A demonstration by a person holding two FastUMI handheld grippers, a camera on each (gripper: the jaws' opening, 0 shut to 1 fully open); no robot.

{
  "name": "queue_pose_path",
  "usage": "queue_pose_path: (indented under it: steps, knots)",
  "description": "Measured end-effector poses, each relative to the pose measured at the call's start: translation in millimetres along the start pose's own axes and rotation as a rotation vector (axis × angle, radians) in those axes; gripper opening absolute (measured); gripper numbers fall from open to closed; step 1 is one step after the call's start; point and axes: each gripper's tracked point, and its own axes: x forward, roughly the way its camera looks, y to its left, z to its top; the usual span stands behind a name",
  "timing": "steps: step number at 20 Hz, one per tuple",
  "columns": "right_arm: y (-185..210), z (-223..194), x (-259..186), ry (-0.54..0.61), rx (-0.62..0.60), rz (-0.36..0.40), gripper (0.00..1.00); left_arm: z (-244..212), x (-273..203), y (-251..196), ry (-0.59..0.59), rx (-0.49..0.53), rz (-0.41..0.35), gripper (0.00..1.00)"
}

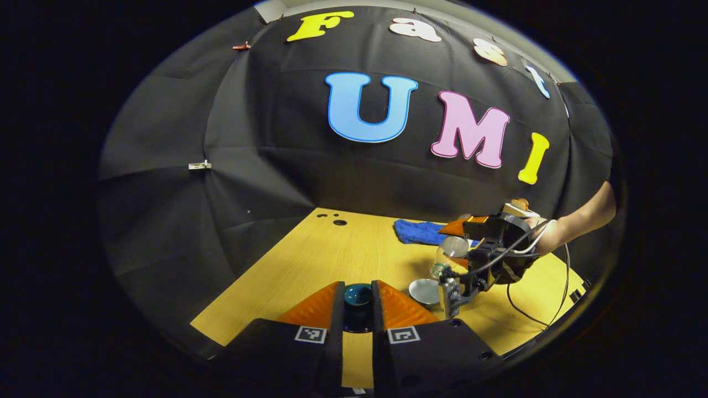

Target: Open the teacup lid with one hand, grasp the water bottle and pour water into the teacup with the other hand; after pouring, place the water bottle on the coaster and then close the teacup lid.

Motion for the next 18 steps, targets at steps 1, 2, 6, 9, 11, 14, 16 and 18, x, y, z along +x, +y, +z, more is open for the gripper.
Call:
queue_pose_path:
  steps: [1, 2, 6, 9, 11, 14, 16, 18]
  knots:
    - [5, -4, -3, 0.026, 0.106, 0.033, 0.71, 4, -2, -2, 0.001, -0.007, 0.018, 0.26]
    - [5, -9, -11, 0.055, 0.245, 0.067, 0.71, 9, -3, -5, -0.001, -0.021, 0.034, 0.29]
    - [11, -32, -21, 0.157, 0.758, 0.189, 0.71, 27, 3, -28, -0.017, -0.047, 0.037, 0.25]
    - [6, -56, -37, 0.180, 1.134, 0.220, 0.72, 42, 21, -57, -0.034, -0.017, 0.004, 0.25]
    - [6, -75, -38, 0.180, 1.380, 0.217, 0.72, 52, 37, -82, -0.051, 0.003, -0.027, 0.26]
    - [0, -109, -44, 0.169, 1.476, 0.106, 0.72, 56, 57, -112, -0.070, -0.015, -0.062, 0.26]
    - [-5, -124, -49, 0.122, 1.611, 0.052, 0.72, 56, 72, -132, -0.078, -0.046, -0.084, 0.26]
    - [3, -138, -42, 0.092, 1.702, 0.030, 0.72, 49, 87, -145, -0.078, -0.064, -0.092, 0.22]
